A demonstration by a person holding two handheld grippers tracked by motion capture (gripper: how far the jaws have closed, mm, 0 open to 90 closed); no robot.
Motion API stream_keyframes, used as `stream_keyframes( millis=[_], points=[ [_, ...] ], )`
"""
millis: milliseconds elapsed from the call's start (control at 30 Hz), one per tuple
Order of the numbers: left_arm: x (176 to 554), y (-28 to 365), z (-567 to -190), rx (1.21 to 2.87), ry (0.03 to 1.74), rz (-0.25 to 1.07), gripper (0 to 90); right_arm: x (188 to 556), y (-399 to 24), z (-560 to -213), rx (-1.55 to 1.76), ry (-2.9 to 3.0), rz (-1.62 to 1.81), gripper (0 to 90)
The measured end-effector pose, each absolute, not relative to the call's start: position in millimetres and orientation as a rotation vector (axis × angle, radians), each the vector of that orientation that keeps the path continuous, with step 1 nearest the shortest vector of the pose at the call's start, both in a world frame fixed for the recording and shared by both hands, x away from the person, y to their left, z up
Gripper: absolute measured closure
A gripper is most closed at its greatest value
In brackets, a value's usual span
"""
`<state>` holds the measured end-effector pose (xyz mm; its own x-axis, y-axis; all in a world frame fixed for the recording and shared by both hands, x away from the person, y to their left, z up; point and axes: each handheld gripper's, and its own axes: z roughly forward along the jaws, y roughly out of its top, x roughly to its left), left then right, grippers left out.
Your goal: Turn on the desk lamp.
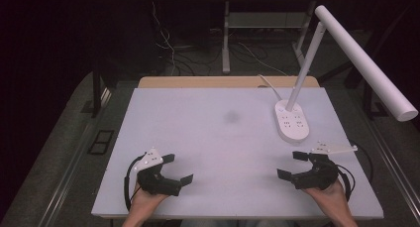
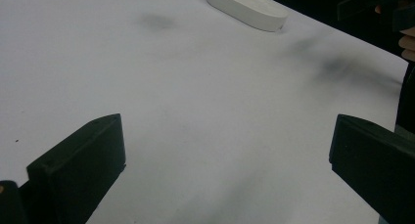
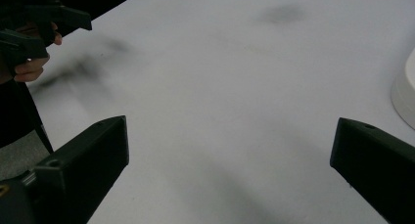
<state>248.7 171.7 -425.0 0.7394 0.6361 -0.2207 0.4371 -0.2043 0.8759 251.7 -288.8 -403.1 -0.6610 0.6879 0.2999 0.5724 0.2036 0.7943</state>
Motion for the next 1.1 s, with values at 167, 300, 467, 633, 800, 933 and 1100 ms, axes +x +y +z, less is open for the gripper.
stream_keyframes(
  millis=[167, 300, 467, 633, 800, 933, 1100],
  points=[
    [248.3, 172.2, -424.1, 1.840, 0.827, 0.236, 0.0, 251.7, -289.5, -404.1, 1.227, 2.353, 1.454, 0.7],
    [247.9, 171.9, -423.6, 1.840, 0.822, 0.238, 0.0, 251.7, -289.5, -404.6, 1.225, 2.364, 1.449, 0.7],
    [247.5, 172.6, -423.5, 1.839, 0.826, 0.238, 0.0, 251.4, -290.1, -404.4, 1.227, 2.367, 1.448, 0.7],
    [247.0, 173.3, -423.2, 1.834, 0.831, 0.238, 0.0, 250.2, -291.6, -404.8, 1.239, 2.366, 1.446, 0.7],
    [247.0, 174.5, -423.4, 1.833, 0.837, 0.238, 0.0, 250.3, -293.3, -404.2, 1.249, 2.363, 1.445, 0.7],
    [246.6, 175.5, -423.3, 1.831, 0.840, 0.241, 0.0, 251.7, -293.3, -403.6, 1.242, 2.373, 1.438, 0.7],
    [246.9, 175.7, -424.0, 1.830, 0.843, 0.238, 0.0, 255.6, -293.3, -401.3, 1.242, 2.394, 1.418, 0.7]
  ],
)
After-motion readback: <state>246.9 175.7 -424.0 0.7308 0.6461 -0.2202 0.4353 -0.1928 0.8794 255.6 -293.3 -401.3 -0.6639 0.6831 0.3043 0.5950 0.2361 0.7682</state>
